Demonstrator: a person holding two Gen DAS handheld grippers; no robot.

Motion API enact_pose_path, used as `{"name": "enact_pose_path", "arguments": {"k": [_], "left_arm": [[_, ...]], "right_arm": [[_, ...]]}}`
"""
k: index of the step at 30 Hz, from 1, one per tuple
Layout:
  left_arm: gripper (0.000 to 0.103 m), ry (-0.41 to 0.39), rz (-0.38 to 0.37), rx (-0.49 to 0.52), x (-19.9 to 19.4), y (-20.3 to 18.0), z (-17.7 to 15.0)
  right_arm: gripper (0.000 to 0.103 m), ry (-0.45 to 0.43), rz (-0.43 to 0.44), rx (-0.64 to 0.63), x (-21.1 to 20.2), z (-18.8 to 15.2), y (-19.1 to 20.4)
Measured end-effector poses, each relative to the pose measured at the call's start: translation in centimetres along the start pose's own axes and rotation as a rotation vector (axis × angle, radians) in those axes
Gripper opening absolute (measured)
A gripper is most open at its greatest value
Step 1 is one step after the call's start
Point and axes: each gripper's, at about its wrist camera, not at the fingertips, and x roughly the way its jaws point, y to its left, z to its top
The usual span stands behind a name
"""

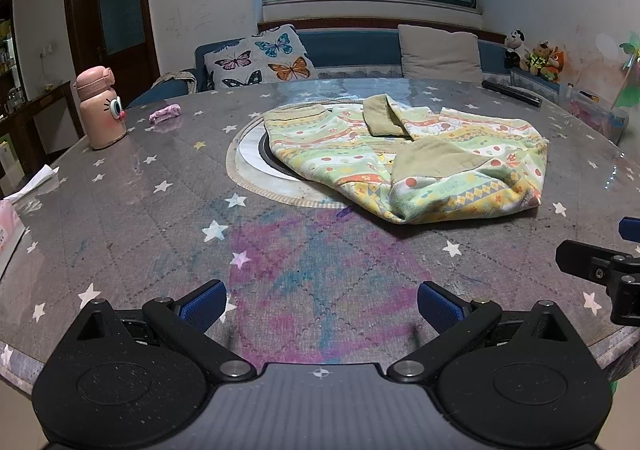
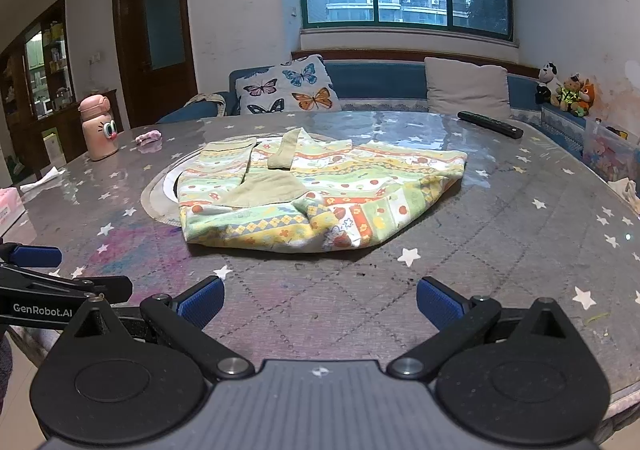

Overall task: Fold clothes
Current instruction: 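Move both grippers toward the folded striped shirt on the table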

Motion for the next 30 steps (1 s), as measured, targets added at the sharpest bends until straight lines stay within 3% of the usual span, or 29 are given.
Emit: {"name": "enact_pose_path", "arguments": {"k": [30], "left_arm": [[0.103, 0.031, -0.008, 0.001, 2.3, 0.5, 1.8]], "right_arm": [[0.103, 0.032, 0.022, -0.012, 2.5, 1.4, 0.1]]}}
